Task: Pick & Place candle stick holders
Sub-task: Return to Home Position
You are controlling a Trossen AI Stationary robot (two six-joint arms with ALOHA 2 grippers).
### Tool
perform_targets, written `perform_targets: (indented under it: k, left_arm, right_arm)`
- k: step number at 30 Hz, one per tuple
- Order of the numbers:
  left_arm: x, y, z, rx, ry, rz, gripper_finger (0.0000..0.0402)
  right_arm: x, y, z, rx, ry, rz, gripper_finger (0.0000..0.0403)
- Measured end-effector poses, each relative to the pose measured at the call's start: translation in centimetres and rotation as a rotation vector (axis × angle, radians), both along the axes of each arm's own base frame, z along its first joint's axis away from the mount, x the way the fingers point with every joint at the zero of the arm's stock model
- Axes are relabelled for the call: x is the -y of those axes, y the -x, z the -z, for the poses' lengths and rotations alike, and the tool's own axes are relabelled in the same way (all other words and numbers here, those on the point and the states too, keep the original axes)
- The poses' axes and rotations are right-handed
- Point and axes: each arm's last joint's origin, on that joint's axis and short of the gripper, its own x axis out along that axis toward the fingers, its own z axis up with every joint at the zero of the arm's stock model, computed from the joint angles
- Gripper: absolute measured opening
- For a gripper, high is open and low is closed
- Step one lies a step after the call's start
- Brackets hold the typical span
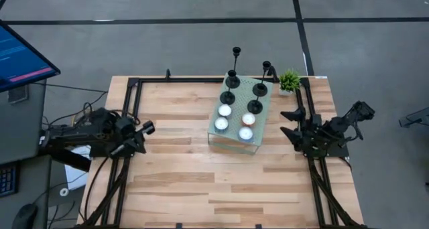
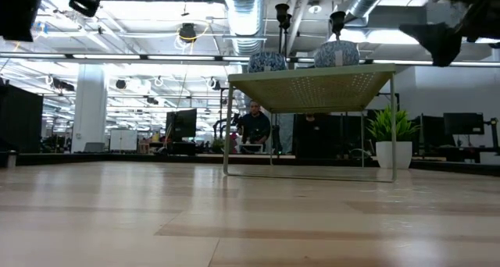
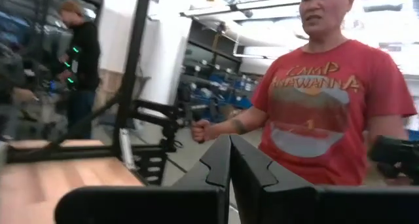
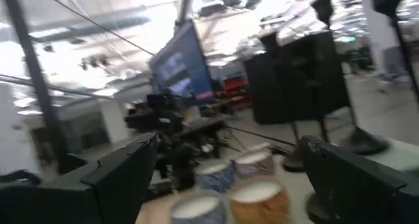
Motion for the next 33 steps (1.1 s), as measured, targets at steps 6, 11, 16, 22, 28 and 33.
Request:
perform_targets:
  k: [6, 11, 16, 22, 28, 33]
  left_arm:
    - [-0.6, -0.2, 2.3, -0.001, -0.02, -0.079, 0.0008]
    - [-0.9, -0.6, 3.6, -0.043, -0.016, -0.091, 0.0008]
    - [-0.7, -0.4, 3.6, -0.094, -0.011, 0.019, 0.0008]
    - [-0.6, -0.2, 3.7, -0.134, -0.034, 0.107, 0.0008]
    - [-0.6, -0.4, 3.8, -0.155, -0.031, 0.115, 0.0008]
    - [-0.7, -0.9, 4.1, -0.199, -0.018, 0.116, 0.0008]
  right_arm:
    - [0.1, -0.2, 0.9, -0.089, -0.013, 0.079, 0.0363]
    - [0.0, -0.4, 1.7, -0.146, -0.053, 0.072, 0.0363]
    - [-0.1, -0.5, 2.4, -0.192, -0.065, 0.068, 0.0363]
    - [-0.1, -0.6, 3.2, -0.267, -0.015, 0.069, 0.0363]
    - [-0.2, -0.6, 3.3, -0.277, -0.007, 0.068, 0.0363]
    - [-0.2, -0.6, 3.3, -0.278, -0.007, 0.068, 0.0363]
